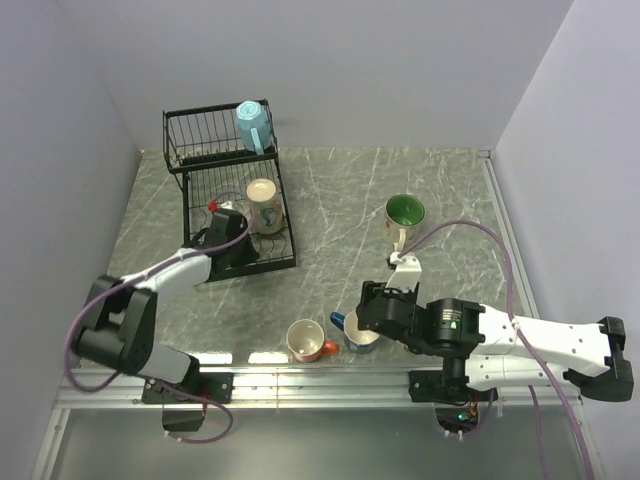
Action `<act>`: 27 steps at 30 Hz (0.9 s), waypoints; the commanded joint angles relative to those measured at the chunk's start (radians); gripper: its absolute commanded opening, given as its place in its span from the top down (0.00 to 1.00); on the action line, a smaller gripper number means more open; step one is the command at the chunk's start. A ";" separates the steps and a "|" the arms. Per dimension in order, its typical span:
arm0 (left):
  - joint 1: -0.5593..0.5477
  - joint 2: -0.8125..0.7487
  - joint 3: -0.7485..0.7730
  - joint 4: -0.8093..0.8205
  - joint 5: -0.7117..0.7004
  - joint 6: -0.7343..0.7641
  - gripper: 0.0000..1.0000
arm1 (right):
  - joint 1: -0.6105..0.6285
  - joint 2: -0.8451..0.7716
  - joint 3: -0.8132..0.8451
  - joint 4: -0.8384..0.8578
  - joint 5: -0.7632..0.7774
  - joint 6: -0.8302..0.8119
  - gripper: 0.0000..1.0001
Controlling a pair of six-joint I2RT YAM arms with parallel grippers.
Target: Load the cups into the dish rack
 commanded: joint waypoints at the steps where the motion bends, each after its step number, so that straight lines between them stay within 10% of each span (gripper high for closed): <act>1: -0.001 -0.123 -0.012 -0.078 -0.026 0.069 1.00 | -0.030 0.026 0.065 0.057 0.012 -0.066 0.25; 4: -0.001 -0.226 0.018 -0.122 -0.035 0.104 0.93 | -0.039 0.070 0.090 0.013 0.029 -0.064 0.21; 10: -0.001 -0.439 0.083 -0.222 -0.046 0.115 0.49 | -0.278 0.060 0.195 0.024 -0.011 -0.219 0.18; 12: -0.001 -0.507 0.092 -0.251 -0.037 0.115 0.01 | -0.448 0.090 0.254 0.028 -0.065 -0.317 0.18; 27: -0.001 -0.775 0.075 -0.457 0.078 0.020 0.01 | -0.926 0.653 0.777 -0.076 -0.260 -0.563 0.25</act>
